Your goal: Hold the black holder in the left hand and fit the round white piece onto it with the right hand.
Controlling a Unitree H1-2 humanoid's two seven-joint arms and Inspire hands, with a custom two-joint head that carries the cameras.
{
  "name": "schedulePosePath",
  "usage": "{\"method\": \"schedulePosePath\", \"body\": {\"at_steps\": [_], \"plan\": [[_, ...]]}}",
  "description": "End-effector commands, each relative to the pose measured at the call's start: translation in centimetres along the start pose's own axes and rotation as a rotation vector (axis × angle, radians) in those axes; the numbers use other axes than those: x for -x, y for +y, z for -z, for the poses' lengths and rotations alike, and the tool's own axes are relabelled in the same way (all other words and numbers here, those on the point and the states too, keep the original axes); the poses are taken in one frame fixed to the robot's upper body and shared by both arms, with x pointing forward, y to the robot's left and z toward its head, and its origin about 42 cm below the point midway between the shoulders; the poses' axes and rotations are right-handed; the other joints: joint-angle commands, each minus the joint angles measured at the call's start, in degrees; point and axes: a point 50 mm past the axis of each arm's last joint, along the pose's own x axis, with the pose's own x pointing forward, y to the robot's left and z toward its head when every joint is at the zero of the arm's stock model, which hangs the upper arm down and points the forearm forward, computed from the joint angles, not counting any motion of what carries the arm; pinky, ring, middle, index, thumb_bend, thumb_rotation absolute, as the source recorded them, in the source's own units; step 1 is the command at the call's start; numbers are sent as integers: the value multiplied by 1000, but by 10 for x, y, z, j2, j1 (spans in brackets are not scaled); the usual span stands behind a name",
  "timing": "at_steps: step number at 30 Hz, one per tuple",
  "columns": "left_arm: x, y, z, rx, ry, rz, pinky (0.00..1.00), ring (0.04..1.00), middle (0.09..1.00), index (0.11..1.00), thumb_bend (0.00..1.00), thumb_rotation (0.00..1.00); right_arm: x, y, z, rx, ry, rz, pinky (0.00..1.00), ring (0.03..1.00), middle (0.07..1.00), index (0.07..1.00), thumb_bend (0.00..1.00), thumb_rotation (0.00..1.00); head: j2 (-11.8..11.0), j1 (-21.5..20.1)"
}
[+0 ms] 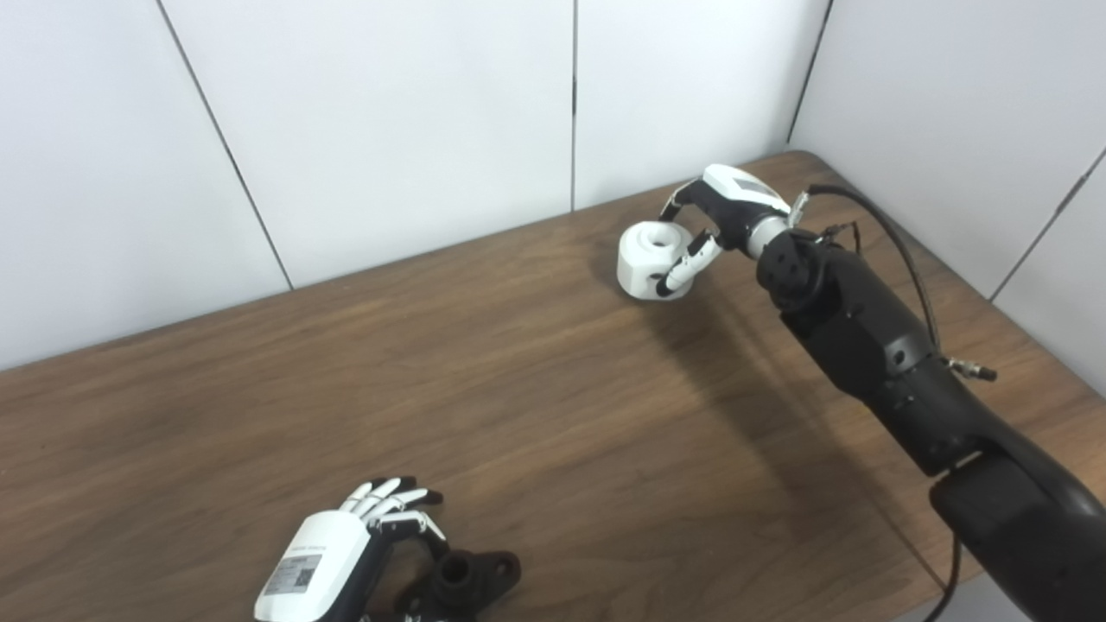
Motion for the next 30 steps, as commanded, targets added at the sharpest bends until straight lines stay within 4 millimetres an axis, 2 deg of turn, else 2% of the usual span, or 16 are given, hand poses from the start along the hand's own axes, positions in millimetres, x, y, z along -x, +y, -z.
{"method": "schedulePosePath", "body": {"at_steps": [1, 5, 11, 15, 19, 24, 30], "plan": [[15, -29, 7, -8, 47, 174, 943, 911, 816, 487, 519, 50, -1, -29, -8, 18, -76, 124, 858, 917, 821, 489, 529, 142, 0, -1], [14, -30, 7, -10, 48, 174, 941, 910, 815, 487, 519, 50, 0, -27, -7, 18, -104, 154, 815, 887, 784, 484, 522, 135, -1, 2], [13, -30, 5, -13, 51, 177, 944, 910, 815, 487, 519, 50, 2, -25, -9, 32, -130, 160, 812, 883, 774, 484, 521, 136, 1, 6], [11, -31, 3, -7, 50, 175, 943, 908, 814, 487, 519, 50, 7, -29, -13, 44, -168, 153, 811, 885, 775, 484, 520, 137, 8, 28], [6, -32, -3, -6, 48, 177, 945, 914, 817, 487, 519, 50, 23, -35, -22, 64, -219, 139, 822, 883, 772, 484, 521, 135, 19, 67], [-2, -36, -10, -10, 46, 173, 944, 914, 819, 487, 519, 50, 54, -40, -39, 96, -298, 111, 803, 875, 776, 485, 523, 133, 26, 102], [-11, -42, -16, -10, 47, 161, 948, 909, 815, 486, 520, 51, 95, -41, -62, 72, -367, 41, 832, 902, 790, 485, 523, 133, 36, 140]]}}
